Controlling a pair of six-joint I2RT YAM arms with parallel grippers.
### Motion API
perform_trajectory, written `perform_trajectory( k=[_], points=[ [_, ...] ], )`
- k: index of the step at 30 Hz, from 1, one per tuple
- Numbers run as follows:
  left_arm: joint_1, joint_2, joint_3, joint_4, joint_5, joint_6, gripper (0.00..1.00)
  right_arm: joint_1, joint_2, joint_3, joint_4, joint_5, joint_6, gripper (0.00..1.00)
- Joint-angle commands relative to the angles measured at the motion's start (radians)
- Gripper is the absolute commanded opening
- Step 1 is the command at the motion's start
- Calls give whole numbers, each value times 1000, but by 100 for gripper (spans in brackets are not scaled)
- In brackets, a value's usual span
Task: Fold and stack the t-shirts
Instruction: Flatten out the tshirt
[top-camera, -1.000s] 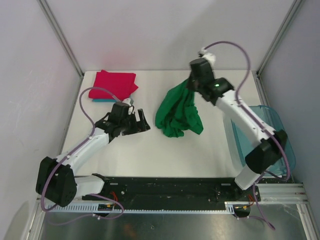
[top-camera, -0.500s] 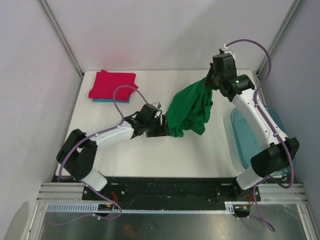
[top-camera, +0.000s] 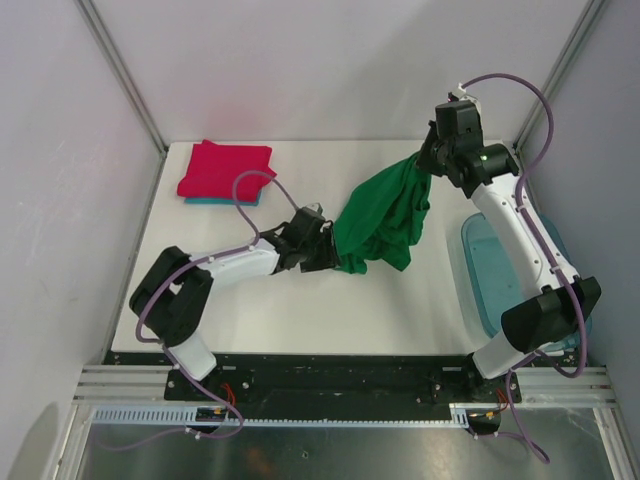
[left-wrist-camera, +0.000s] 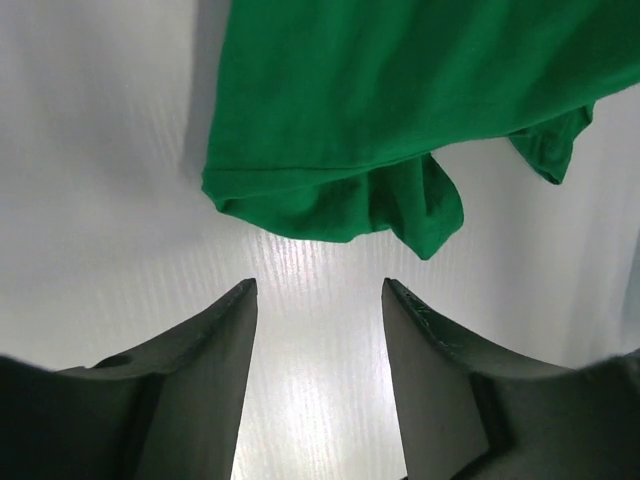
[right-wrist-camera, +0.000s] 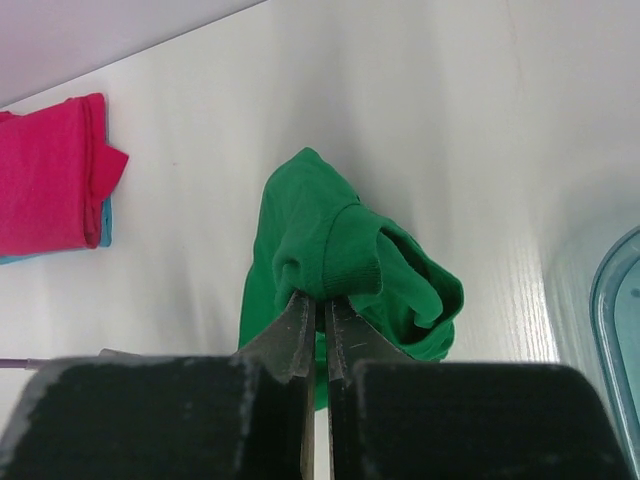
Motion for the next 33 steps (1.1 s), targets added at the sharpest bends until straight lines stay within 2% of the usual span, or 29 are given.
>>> perform_trajectory(
  k=[1, 6, 14, 21, 29, 33],
  points=[
    [-10, 25, 1, 67, 58, -119, 57, -13, -13, 54, 5, -9, -22, 0],
    [-57, 49, -9, 134, 99, -297, 57, -21, -13, 49, 5, -14, -19, 0],
    [-117, 98, -27, 287, 79, -542, 58, -31, -33, 9, 15, -18, -16, 0],
    [-125, 122, -28, 290, -37, -613, 56, -41, -45, -9, 15, -28, -16, 0],
    [-124, 188, -8, 281, -68, -664, 53, -50, -51, -18, 14, -38, -13, 0],
    [-114, 202, -6, 274, -92, -665, 46, -55, -48, -15, 11, -41, -13, 0]
  ],
)
